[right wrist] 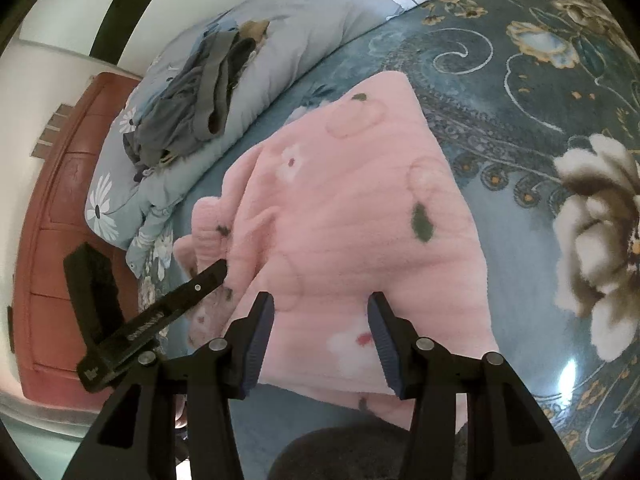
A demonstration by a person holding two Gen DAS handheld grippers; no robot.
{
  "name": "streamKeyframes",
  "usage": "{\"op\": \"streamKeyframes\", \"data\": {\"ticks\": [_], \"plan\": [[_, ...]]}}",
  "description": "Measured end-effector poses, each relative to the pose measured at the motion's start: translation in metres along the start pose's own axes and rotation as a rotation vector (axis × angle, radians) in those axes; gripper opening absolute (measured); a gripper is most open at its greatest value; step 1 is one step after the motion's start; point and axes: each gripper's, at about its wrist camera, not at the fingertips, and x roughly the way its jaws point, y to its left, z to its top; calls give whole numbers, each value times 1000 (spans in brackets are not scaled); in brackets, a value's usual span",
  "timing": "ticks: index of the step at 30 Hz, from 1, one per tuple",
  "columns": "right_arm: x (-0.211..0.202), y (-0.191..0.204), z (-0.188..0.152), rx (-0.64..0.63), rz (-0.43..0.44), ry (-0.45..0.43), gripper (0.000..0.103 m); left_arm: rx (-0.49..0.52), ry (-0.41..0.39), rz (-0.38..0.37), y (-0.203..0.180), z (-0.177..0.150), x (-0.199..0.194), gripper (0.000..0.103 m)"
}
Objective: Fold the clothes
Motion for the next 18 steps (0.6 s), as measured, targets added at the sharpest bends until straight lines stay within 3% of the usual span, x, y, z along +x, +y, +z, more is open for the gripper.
{"op": "streamKeyframes", "data": {"ticks": [10, 14, 18], "plan": [[-8, 10, 1, -14, -15, -11, 50, -321, -146, -208, 52, -8, -56, 21], [-9, 15, 2, -33, -24, -17, 50, -402, -127, -147, 87, -24, -55, 21], [-2, 16, 1, -33, -29, -6, 50, -486, -62, -168, 110, -42, -31, 21]]}}
